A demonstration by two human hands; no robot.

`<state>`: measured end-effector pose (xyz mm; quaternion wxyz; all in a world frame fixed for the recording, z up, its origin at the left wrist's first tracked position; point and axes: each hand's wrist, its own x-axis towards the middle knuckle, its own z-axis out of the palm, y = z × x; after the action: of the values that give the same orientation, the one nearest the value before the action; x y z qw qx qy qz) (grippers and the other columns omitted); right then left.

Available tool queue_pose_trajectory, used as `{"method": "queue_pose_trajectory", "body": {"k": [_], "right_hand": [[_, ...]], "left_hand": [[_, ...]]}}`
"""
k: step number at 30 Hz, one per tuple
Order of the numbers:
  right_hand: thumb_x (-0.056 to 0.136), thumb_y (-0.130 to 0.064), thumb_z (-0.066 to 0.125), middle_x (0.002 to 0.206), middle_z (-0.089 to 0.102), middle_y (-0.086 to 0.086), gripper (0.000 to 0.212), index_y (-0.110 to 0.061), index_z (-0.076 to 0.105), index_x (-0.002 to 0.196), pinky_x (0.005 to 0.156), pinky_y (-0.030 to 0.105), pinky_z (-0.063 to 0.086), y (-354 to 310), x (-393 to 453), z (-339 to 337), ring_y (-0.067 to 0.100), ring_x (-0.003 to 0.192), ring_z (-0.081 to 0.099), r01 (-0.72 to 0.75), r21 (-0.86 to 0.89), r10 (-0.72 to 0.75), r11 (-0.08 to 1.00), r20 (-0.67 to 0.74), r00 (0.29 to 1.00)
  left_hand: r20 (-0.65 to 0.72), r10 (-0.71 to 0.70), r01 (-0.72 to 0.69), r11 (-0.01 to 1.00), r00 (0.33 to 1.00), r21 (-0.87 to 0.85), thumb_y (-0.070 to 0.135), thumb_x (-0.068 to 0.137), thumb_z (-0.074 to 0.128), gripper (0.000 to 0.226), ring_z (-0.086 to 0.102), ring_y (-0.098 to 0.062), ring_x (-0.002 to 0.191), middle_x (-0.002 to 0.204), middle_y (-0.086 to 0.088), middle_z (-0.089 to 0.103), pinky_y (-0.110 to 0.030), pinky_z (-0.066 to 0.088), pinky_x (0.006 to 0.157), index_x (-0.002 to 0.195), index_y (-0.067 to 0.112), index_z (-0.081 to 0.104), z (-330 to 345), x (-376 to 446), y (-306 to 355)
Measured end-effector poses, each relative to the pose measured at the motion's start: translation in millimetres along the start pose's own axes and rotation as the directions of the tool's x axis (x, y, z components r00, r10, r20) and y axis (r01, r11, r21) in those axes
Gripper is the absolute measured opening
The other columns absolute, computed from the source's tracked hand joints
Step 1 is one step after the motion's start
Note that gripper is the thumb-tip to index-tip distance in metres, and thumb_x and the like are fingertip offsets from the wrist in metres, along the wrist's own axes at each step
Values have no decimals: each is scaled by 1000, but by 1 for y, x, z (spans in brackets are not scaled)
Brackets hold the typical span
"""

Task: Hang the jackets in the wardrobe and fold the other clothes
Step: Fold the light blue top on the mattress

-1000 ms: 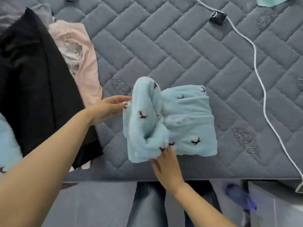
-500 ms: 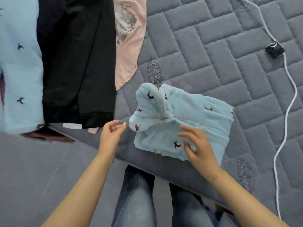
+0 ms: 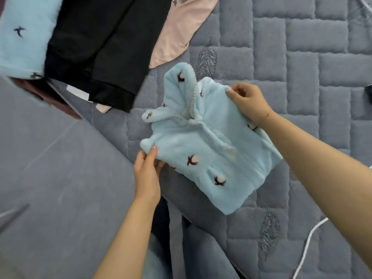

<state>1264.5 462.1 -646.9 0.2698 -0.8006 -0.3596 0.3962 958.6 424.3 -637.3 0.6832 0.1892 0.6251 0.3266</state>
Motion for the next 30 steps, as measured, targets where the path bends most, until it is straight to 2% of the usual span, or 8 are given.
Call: {"method": "queue_pose_trajectory", "body": {"k": [6, 10, 12, 14, 17, 21, 26, 30], "right_hand": [[96, -31, 58, 78, 53, -2, 20, -11, 61, 94, 74, 32, 42, 9, 21, 34, 13, 73, 46, 59, -196, -49, 979, 53, 997], [98, -31, 55, 117, 58, 4, 29, -10, 60, 117, 92, 33, 43, 3, 6, 20, 19, 103, 56, 150, -262, -151, 953, 16, 988], [100, -22, 50, 138, 51, 10, 33, -7, 56, 129, 102, 30, 36, 4, -20, -1, 25, 125, 49, 319, -363, -337, 875, 13, 941], [100, -16, 48, 143, 48, 12, 35, -5, 55, 133, 108, 26, 30, 14, -56, -19, 27, 132, 43, 416, -397, -461, 818, -20, 887], [100, -22, 47, 149, 42, 14, 41, -4, 53, 136, 114, 35, 28, 41, -97, -24, 29, 138, 39, 440, -407, -459, 801, 55, 887], [102, -34, 36, 159, 25, 7, 52, -18, 32, 151, 117, 51, 23, 87, -97, -11, 27, 146, 26, 355, -513, -301, 781, 189, 935], [101, -47, 23, 163, 16, 3, 60, -23, 13, 156, 119, 47, 21, 122, -76, -5, 18, 149, 17, 283, -472, -219, 835, 188, 957], [99, -46, 28, 160, 24, 4, 60, -21, 24, 154, 118, 40, 23, 110, -77, -9, 20, 146, 24, 262, -415, -201, 871, 187, 962]], "left_hand": [[-258, -39, 64, 994, 965, 90, 21, 98, 59, 10, 61, -20, 101, 106, -6, 65, -30, 54, 85, 91, 16, 55, -7, 18, -9], [-441, 140, 9, 947, 887, 320, 18, 94, 63, 31, 51, -19, 110, 122, -6, 48, -35, 47, 99, 118, 13, 46, 23, 17, -4], [-307, 559, -236, 696, 770, 678, 18, 91, 66, 44, 44, -24, 124, 133, -9, 43, -36, 37, 107, 129, 8, 45, 40, -5, 1], [91, 746, -513, 359, 660, 780, 17, 92, 63, 40, 42, -25, 131, 139, -13, 46, -33, 31, 110, 129, 7, 51, 65, -28, -5], [465, 526, -601, 116, 712, 791, 36, 96, 53, 41, 25, -26, 146, 156, -8, 32, -47, 19, 117, 135, 22, 53, 100, -40, -36], [482, 259, -443, -196, 837, 875, 58, 101, 24, 63, -16, -22, 150, 163, -1, -14, -51, -14, 118, 154, 37, -3, 110, -25, -96], [462, 336, -403, -232, 821, 885, 57, 100, 22, 63, -16, -21, 149, 162, -4, -7, -51, -10, 119, 153, 31, 0, 118, -10, -138], [498, 218, -469, -173, 839, 866, 56, 101, 20, 64, -24, -17, 147, 160, 1, -20, -47, -19, 116, 153, 33, -9, 115, -7, -124]]}}
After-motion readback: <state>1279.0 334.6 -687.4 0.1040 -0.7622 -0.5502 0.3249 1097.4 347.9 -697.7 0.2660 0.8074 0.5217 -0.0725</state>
